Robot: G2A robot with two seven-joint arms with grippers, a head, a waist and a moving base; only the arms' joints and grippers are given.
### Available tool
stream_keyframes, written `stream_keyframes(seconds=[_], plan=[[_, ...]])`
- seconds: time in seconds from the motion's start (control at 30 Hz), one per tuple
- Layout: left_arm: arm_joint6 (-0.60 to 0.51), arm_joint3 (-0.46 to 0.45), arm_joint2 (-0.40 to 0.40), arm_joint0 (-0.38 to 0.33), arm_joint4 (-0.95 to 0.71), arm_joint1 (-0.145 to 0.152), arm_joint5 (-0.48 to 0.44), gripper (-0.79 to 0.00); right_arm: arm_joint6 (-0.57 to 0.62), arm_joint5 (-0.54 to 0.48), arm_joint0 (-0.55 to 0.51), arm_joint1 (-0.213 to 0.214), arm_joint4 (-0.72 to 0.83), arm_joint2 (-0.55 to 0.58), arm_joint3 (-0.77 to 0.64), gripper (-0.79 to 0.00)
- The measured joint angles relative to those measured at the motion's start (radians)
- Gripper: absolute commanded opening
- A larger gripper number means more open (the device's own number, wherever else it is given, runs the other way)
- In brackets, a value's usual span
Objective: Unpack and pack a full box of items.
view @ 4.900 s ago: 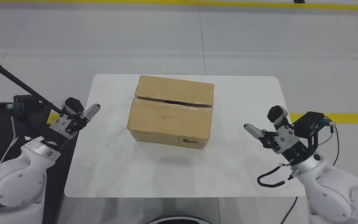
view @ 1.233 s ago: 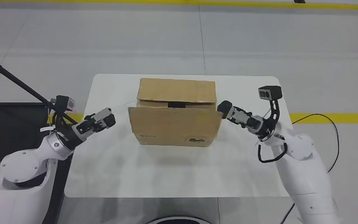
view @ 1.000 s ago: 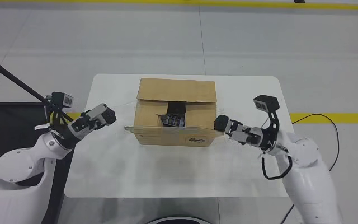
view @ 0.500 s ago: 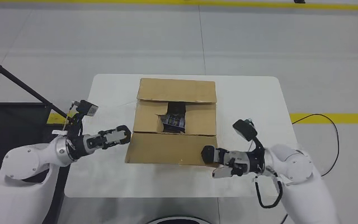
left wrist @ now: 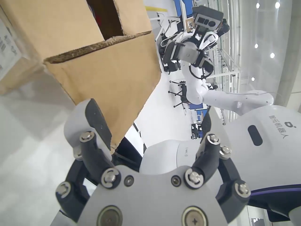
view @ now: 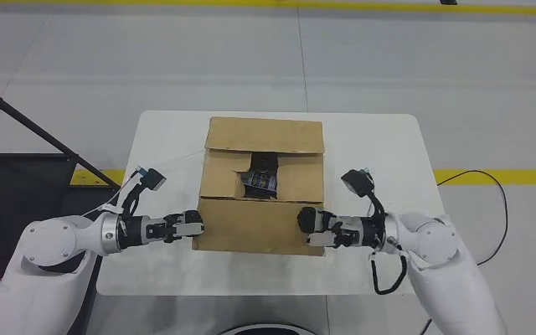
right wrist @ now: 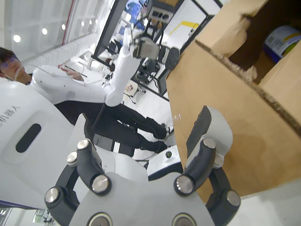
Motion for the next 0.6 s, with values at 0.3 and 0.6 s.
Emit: stream_keyframes(seconds=[0.3,0.6], plan=[[0.000,0.000,0.000,0.000,0.000,0.000,0.000,0.000,-0.036,0.009,0.005,-0.001,0.000,0.006,0.005,0.000],[0.038,-0.011,0.010,0.011,0.007,0.000,0.000,0.000,-0.101,0.038,0.007,-0.010,0.008,-0.041,0.004,0.000]])
